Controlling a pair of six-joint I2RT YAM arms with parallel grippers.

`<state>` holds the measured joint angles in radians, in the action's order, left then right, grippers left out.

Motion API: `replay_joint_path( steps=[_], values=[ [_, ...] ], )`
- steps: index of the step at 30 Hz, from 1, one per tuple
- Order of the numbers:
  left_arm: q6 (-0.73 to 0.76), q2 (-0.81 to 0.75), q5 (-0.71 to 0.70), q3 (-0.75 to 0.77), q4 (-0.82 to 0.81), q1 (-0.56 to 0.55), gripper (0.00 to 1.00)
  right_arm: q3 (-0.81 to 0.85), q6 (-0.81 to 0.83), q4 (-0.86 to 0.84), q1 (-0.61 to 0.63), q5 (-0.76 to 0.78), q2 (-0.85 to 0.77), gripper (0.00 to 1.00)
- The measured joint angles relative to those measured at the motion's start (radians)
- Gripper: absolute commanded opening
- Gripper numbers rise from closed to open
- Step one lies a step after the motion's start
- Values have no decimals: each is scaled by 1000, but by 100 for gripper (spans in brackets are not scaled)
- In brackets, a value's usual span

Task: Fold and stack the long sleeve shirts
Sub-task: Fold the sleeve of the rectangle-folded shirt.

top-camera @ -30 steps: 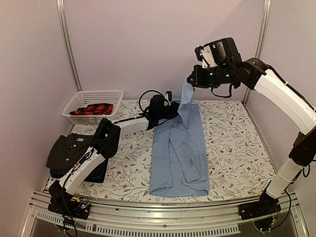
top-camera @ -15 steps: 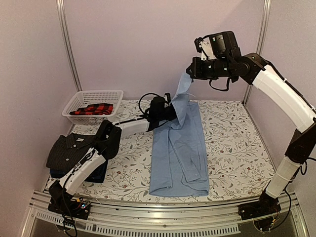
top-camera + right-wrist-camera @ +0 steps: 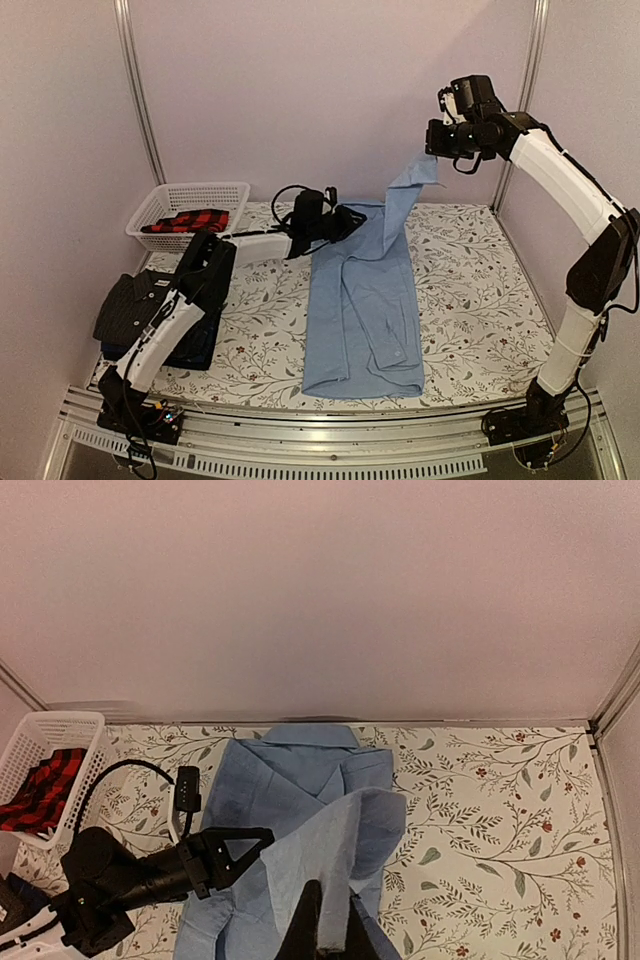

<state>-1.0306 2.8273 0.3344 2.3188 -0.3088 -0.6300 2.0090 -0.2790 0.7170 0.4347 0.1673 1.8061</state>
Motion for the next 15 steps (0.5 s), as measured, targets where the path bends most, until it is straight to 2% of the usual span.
replay_joint_path(
  steps=[9, 15],
  values=[
    [59, -169, 74, -164, 24, 65, 22, -35, 10, 25, 73, -59, 0, 0],
    [108, -348, 130, -413, 68, 93, 24, -93, 34, 107, 208, -91, 24, 0]
  ],
)
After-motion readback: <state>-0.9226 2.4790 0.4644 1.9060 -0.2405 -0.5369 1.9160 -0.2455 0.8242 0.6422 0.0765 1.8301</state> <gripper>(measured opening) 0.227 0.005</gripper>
